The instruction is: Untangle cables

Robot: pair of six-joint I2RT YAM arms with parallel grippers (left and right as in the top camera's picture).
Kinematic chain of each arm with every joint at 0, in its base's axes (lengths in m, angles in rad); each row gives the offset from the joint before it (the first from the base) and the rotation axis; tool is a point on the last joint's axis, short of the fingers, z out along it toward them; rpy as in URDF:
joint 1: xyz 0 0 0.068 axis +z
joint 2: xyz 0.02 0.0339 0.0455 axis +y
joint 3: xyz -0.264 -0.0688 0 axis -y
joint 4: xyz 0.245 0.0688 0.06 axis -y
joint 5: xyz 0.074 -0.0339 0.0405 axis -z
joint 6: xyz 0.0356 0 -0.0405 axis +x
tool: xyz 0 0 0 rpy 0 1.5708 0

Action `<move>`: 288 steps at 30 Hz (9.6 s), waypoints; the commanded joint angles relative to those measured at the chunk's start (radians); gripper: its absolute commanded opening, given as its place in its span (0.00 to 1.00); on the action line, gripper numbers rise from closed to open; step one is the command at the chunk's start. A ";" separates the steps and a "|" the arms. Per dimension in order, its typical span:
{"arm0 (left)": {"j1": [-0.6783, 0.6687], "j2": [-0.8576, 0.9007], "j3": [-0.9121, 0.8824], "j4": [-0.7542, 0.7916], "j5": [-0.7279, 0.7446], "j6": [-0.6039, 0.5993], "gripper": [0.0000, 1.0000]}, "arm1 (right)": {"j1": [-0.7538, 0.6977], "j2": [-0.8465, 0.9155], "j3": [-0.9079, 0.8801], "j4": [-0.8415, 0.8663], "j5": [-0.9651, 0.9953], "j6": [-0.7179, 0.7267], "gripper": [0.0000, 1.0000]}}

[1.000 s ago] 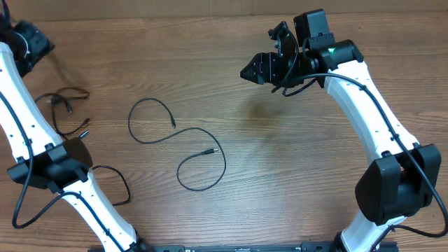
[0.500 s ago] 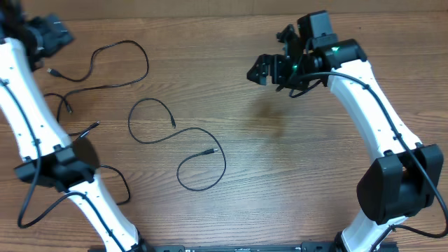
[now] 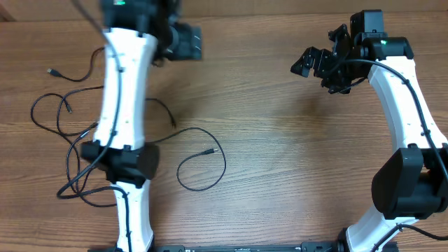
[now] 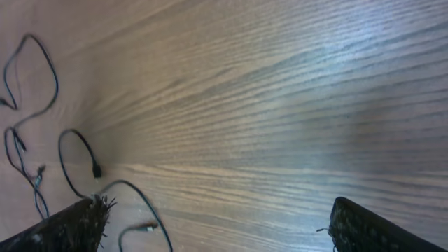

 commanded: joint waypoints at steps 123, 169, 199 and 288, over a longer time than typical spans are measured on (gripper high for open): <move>0.818 -0.273 0.417 -0.006 0.231 -0.040 1.00 | 0.187 -0.328 0.807 -0.604 0.207 -0.101 1.00; 0.818 -0.273 0.417 -0.006 0.231 -0.040 1.00 | 0.048 -1.722 -1.473 1.210 0.403 -0.131 1.00; 0.818 -0.273 0.417 -0.006 0.231 -0.041 1.00 | 0.048 -1.871 -1.682 1.007 0.445 -0.124 1.00; 0.262 -2.226 -2.650 1.605 -0.074 0.326 0.99 | 0.048 -1.871 -1.682 1.007 0.445 -0.124 1.00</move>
